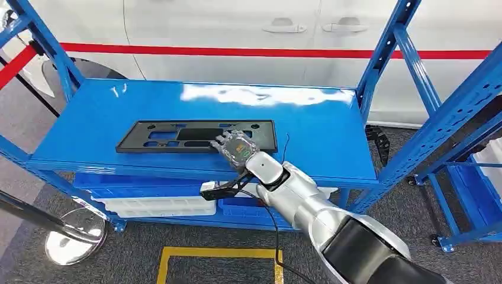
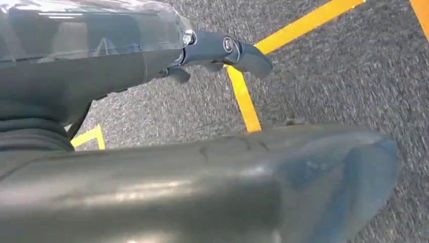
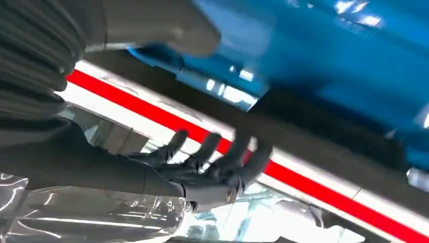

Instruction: Take the parts from the cabinet and place them on the table.

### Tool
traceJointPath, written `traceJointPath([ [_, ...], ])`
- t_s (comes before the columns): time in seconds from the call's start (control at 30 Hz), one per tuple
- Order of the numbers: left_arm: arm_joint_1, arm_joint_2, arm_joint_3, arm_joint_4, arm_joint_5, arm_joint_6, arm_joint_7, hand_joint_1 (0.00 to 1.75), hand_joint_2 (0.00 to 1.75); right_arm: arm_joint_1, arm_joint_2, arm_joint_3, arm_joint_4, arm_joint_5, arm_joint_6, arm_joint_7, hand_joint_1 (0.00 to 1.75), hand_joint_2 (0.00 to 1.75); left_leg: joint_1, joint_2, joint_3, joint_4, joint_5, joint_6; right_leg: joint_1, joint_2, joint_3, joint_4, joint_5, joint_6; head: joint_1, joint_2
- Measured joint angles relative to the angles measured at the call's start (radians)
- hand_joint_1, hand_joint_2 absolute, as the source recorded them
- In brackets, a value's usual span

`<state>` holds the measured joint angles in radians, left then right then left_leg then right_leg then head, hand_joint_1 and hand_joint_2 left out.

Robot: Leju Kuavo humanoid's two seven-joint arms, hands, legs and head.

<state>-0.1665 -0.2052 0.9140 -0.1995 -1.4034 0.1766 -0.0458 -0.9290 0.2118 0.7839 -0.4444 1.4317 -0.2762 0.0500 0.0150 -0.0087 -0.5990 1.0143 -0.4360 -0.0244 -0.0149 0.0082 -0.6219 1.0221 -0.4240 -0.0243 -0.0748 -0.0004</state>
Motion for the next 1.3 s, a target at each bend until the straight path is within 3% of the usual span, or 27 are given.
traceJointPath([
  [0.07,-0.001,-0.001,0.0,0.0,0.0,0.0,0.0,0.0,0.0,-0.012,0.013,-0.006,0.005,-0.001,0.001,0.0,1.75,1.75,0.001,0.002,-0.035,0.092,-0.062,-0.005,0.001,-0.001,0.002,-0.002,0.0,-0.011,0.0,0.0],
  [0.13,-0.001,-0.002,0.0,0.0,0.0,0.0,0.0,0.0,0.0,-0.015,0.016,-0.008,0.008,-0.001,0.002,0.0,1.75,1.75,0.001,0.003,-0.077,0.186,-0.109,-0.009,0.004,-0.002,0.002,-0.002,0.0,-0.012,0.0,0.0],
  [0.17,0.0,-0.002,0.0,0.0,0.0,0.0,0.0,0.0,0.0,-0.015,0.017,-0.01,0.01,-0.002,0.002,0.0,1.75,1.75,0.001,0.002,-0.118,0.274,-0.141,-0.011,0.007,-0.003,0.002,-0.001,-0.001,-0.014,0.0,0.0],
  [0.2,0.002,-0.002,0.0,0.0,0.0,0.0,0.0,0.0,0.0,-0.014,0.017,-0.01,0.013,-0.002,0.002,0.0,1.75,1.75,0.001,0.003,-0.143,0.326,-0.151,-0.01,0.009,-0.003,0.002,0.0,-0.001,-0.014,0.0,0.0],
  [0.23,0.003,-0.002,0.0,0.0,0.0,0.0,0.0,0.0,0.0,-0.015,0.019,-0.01,0.016,-0.002,0.002,0.0,1.75,1.75,0.001,0.003,-0.145,0.326,-0.139,-0.008,0.011,-0.003,0.002,0.0,-0.002,-0.015,0.0,0.0],
  [0.27,0.003,-0.002,0.0,0.0,0.001,0.0,0.0,0.0,0.0,-0.015,0.021,-0.012,0.019,-0.002,0.002,0.0,1.75,1.75,0.001,0.003,-0.122,0.278,-0.106,-0.005,0.012,-0.003,0.003,0.001,-0.002,-0.015,0.0,0.0],
  [0.33,0.002,-0.002,0.0,0.0,0.004,0.003,-0.001,0.0,0.0,-0.021,0.026,-0.019,0.023,-0.003,0.003,0.0,1.75,1.75,0.0,0.003,-0.028,0.088,-0.013,0.006,0.014,-0.002,0.008,0.001,-0.004,-0.014,0.0,0.0],
  [0.37,0.002,-0.001,0.0,0.0,0.007,0.003,-0.001,0.0,0.0,-0.026,0.028,-0.022,0.024,-0.003,0.004,0.0,1.75,1.75,-0.002,0.003,0.003,0.016,0.001,0.013,0.014,-0.001,0.008,0.001,-0.005,-0.013,0.0,0.0],
  [0.4,0.0,-0.002,0.0,0.0,0.009,0.003,-0.001,0.0,0.0,-0.034,0.03,-0.025,0.024,-0.003,0.006,0.0,1.75,1.75,-0.008,0.003,0.014,-0.003,-0.005,0.016,0.021,0.0,0.004,0.005,-0.005,-0.007,0.0,0.0],
  [0.5,0.002,-0.002,0.001,0.0,0.011,0.003,-0.001,0.0,0.0,-0.039,0.031,-0.034,0.027,-0.004,0.017,0.001,1.75,1.75,-0.012,0.001,0.011,0.0,-0.001,0.026,0.017,0.0,0.006,-0.002,0.001,0.008,0.0,0.0],
  [0.57,0.001,-0.003,0.001,0.0,0.013,0.003,-0.005,0.0,0.0,-0.041,0.032,-0.042,0.03,-0.006,0.016,0.001,1.75,1.75,-0.002,0.003,0.021,-0.019,0.011,0.041,0.018,-0.001,-0.002,0.019,-0.021,0.02,0.0,0.0],
  [0.67,0.0,-0.003,0.002,0.0,0.013,0.003,-0.01,0.0,0.0,-0.039,0.032,-0.051,0.034,-0.01,0.016,0.001,1.75,1.75,-0.003,0.004,0.018,-0.02,0.011,0.047,0.012,-0.002,-0.105,0.243,-0.134,0.03,0.0,0.0],
  [0.7,0.001,-0.003,0.002,0.0,0.013,0.003,-0.01,0.0,0.0,-0.035,0.031,-0.053,0.036,-0.011,0.016,0.001,1.75,1.75,-0.003,0.004,0.017,-0.019,0.011,0.047,0.01,-0.002,-0.135,0.303,-0.151,0.033,0.0,0.0],
  [0.73,0.002,-0.003,0.002,0.0,0.013,0.003,-0.01,0.0,0.0,-0.032,0.03,-0.055,0.039,-0.012,0.015,0.0,1.75,1.75,-0.003,0.004,0.017,-0.018,0.011,0.047,0.008,-0.003,-0.144,0.317,-0.143,0.034,0.0,0.0],
  [0.77,0.002,-0.003,0.002,0.0,0.015,0.003,-0.012,0.0,0.0,-0.031,0.03,-0.056,0.041,-0.012,0.014,-0.001,1.75,1.75,-0.003,0.004,0.017,-0.017,0.011,0.046,0.006,-0.003,-0.125,0.277,-0.111,0.035,0.0,0.0],
  [0.83,0.001,-0.004,0.003,0.0,0.016,0.003,-0.013,0.0,0.0,-0.034,0.03,-0.062,0.041,-0.013,0.012,-0.003,1.75,1.75,-0.003,0.002,0.02,-0.013,0.008,0.041,0.002,-0.003,-0.04,0.108,-0.026,0.033,0.0,0.0],
  [0.87,0.001,-0.004,0.003,0.0,0.016,0.003,-0.014,0.0,0.0,-0.035,0.03,-0.066,0.041,-0.016,0.007,-0.01,1.68,1.75,-0.003,0.002,0.019,-0.01,0.003,0.036,0.001,-0.004,0.004,0.02,0.001,0.03,0.0,0.0],
  [0.9,0.001,-0.004,0.003,0.0,0.016,0.003,-0.015,0.0,0.0,-0.036,0.031,-0.071,0.04,-0.022,0.001,-0.021,0.75,1.75,-0.01,0.001,0.014,-0.003,0.0,0.031,0.009,-0.003,0.013,0.003,-0.013,0.027,0.0,0.0],
  [0.93,0.001,-0.003,0.004,0.0,0.017,0.003,-0.016,0.0,0.0,-0.035,0.032,-0.076,0.039,-0.029,-0.006,-0.031,0.24,1.75,-0.009,0.001,0.012,-0.004,0.001,0.027,0.007,-0.002,0.009,0.003,-0.009,0.02,0.0,0.0],
  [1.0,0.002,-0.003,0.008,0.0,0.022,0.005,-0.02,0.0,0.0,-0.024,0.032,-0.104,0.02,-0.067,-0.032,-0.08,0.24,1.75,-0.004,0.001,0.015,-0.01,0.003,0.014,0.014,-0.001,0.007,0.004,-0.01,0.009,0.0,0.0],
  [1.03,0.002,-0.003,0.008,0.0,0.027,0.006,-0.022,0.0,0.0,-0.015,0.032,-0.118,-0.004,-0.087,-0.043,-0.104,0.1,1.75,-0.005,0.001,0.016,-0.009,0.001,0.009,0.01,0.0,0.01,-0.005,-0.006,0.001,0.0,0.0],
  [1.1,0.005,-0.003,0.01,0.0,0.032,0.009,-0.029,0.0,0.0,0.004,0.032,-0.142,-0.061,-0.112,-0.055,-0.138,0.0,1.75,-0.003,0.003,-0.007,0.046,-0.043,0.002,0.005,-0.002,0.014,-0.01,-0.003,-0.01,0.0,0.0],
  [1.13,0.005,-0.003,0.011,0.0,0.034,0.01,-0.029,0.0,0.0,0.014,0.031,-0.152,-0.091,-0.121,-0.055,-0.149,0.0,1.75,-0.002,0.003,-0.041,0.121,-0.083,0.0,0.005,-0.002,0.014,-0.01,-0.004,-0.012,0.0,0.0],
  [1.17,0.007,-0.003,0.012,0.0,0.034,0.011,-0.029,0.0,0.0,0.029,0.028,-0.16,-0.115,-0.131,-0.055,-0.158,0.0,0.0,-0.002,0.003,-0.079,0.201,-0.116,-0.003,0.007,-0.003,0.014,-0.01,-0.004,-0.014,0.0,0.0],
  [1.2,0.011,-0.003,0.015,0.0,0.035,0.012,-0.029,0.0,0.0,0.054,0.022,-0.169,-0.149,-0.148,-0.051,-0.172,0.0,0.0,-0.002,0.003,-0.115,0.274,-0.137,-0.005,0.009,-0.005,0.014,-0.01,-0.006,-0.015,0.0,0.0],
  [1.23,0.016,-0.003,0.017,0.0,0.037,0.012,-0.029,0.0,0.0,0.086,0.014,-0.177,-0.189,-0.167,-0.043,-0.184,0.0,0.0,-0.002,0.003,-0.13,0.301,-0.134,-0.006,0.01,-0.005,0.015,-0.01,-0.006,-0.016,0.0,0.0],
  [1.3,0.025,-0.001,0.019,0.0,0.037,0.013,-0.028,0.0,0.0,0.135,-0.001,-0.191,-0.273,-0.194,-0.029,-0.2,0.0,0.0,-0.002,0.003,-0.097,0.221,-0.076,-0.003,0.01,-0.004,0.015,-0.007,-0.008,-0.015,0.0,0.0],
])
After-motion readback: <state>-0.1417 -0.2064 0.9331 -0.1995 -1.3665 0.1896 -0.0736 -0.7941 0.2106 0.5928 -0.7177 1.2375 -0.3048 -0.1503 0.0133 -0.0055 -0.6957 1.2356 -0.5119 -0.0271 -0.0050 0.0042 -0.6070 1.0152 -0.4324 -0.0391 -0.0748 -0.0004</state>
